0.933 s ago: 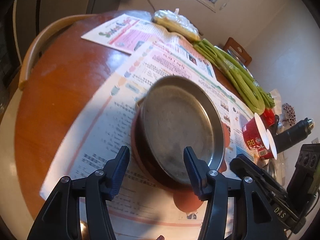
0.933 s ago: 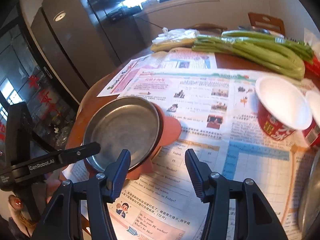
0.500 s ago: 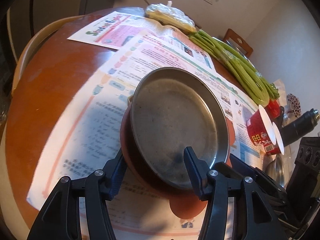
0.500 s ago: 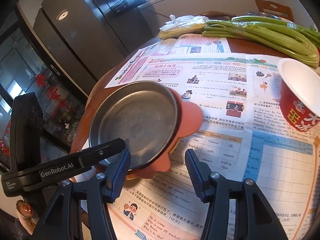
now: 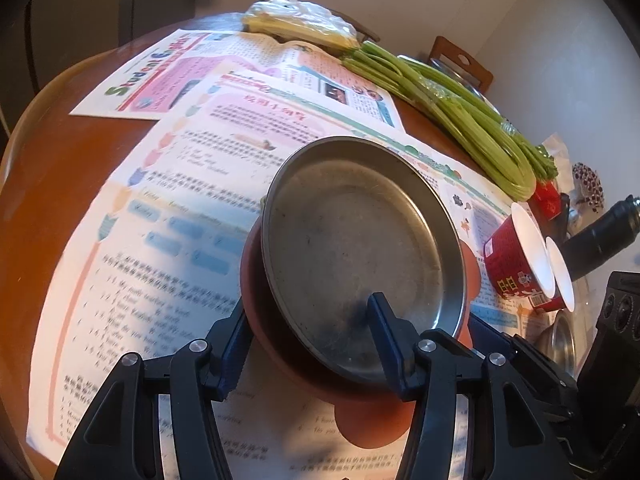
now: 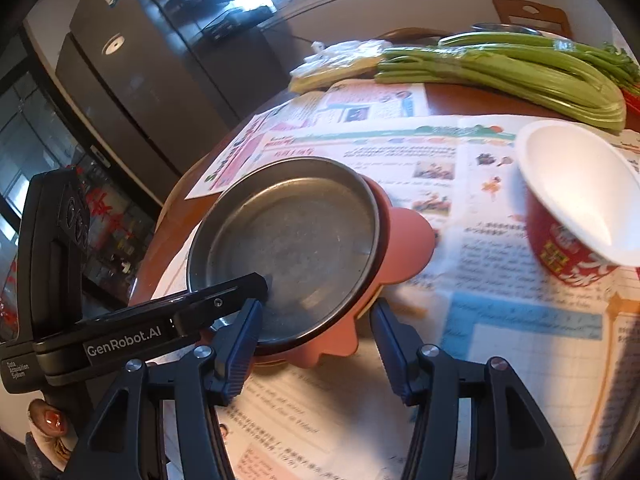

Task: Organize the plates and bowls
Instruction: 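Lower the grey metal tray onto the orange plate stack, then open the left gripper and withdraw it from the plate stack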

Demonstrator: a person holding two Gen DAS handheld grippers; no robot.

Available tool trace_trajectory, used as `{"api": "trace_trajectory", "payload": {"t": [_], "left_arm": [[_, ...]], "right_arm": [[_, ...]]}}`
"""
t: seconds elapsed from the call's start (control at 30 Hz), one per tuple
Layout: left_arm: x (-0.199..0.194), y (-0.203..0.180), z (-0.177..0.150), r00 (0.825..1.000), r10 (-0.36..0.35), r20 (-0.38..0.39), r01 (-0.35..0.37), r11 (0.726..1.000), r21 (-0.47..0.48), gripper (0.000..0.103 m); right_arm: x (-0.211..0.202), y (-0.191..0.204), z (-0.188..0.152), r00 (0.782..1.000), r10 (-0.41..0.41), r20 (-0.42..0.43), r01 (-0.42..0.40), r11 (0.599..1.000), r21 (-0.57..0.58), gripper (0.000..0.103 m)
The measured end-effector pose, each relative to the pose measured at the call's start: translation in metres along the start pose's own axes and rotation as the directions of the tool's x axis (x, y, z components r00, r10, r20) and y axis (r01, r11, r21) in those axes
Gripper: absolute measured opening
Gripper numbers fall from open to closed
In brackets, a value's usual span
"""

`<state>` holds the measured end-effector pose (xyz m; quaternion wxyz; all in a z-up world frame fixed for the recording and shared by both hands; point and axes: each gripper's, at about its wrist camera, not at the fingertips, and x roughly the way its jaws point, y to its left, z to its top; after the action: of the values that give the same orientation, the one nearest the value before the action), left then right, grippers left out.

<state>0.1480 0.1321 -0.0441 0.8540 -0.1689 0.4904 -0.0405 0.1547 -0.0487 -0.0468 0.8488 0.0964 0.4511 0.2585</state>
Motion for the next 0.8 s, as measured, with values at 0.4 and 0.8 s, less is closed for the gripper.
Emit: {"api": "trace_trajectory", "payload": {"t": [0.4,0.8], "left_arm": [[-0.001,-0.006,-0.001,0.998,0.047,0.029,-0.048,0.999,0.001,0.058],[-0.037,-0.004,-0.008,0.980,0.141,0.141,-0.136,0.990,-0.047,0.058]], "right_arm": [[-0.014,-0.011,0.001,0.999,-0.030,0.039,0.030,1.000,-0.002,0.056],[-0.054,-0.009,-0.002,0.989,-0.060,0.137,0.066,0.997,-0.041,0.056]]}}
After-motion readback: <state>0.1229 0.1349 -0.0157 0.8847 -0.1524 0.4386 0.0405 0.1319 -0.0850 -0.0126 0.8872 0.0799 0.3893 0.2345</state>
